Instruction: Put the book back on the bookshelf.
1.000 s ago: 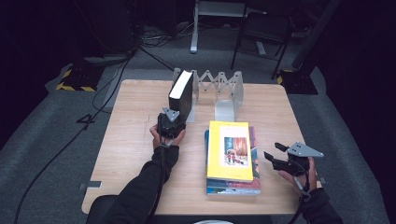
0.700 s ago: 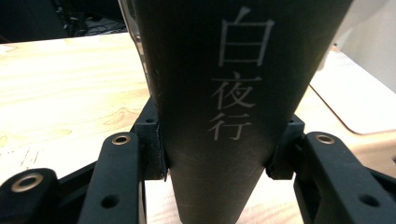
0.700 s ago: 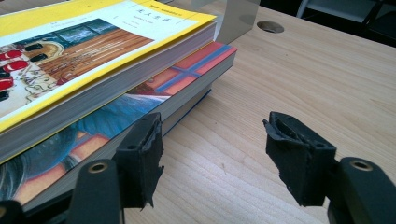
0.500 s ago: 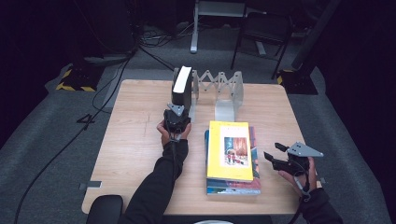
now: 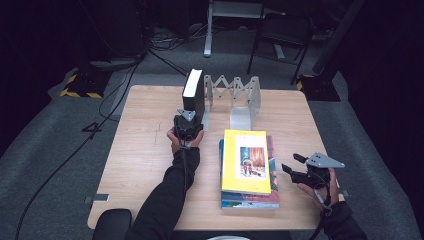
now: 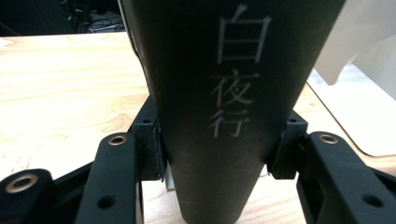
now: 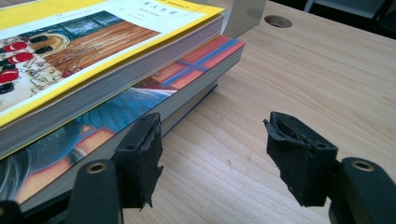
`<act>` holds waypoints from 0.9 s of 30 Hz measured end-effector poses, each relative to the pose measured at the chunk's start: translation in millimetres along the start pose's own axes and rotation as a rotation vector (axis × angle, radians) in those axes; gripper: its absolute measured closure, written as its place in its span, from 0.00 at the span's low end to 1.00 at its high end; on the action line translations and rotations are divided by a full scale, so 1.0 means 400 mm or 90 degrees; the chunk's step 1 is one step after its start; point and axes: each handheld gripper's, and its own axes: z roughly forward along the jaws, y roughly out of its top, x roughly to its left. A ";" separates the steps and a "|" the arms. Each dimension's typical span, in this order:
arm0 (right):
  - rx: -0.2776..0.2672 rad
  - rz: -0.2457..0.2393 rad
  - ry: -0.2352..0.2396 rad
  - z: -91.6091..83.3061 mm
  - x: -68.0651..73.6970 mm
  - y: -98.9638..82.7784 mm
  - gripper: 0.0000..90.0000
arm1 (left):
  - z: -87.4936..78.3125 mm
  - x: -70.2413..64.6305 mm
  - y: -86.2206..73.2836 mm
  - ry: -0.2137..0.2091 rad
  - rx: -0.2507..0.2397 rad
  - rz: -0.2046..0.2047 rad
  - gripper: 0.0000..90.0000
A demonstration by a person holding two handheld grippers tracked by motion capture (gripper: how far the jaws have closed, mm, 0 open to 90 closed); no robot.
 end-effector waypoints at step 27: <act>0.020 -0.014 0.008 0.014 0.014 -0.005 0.39 | -0.015 0.008 -0.004 -0.018 0.000 0.017 0.58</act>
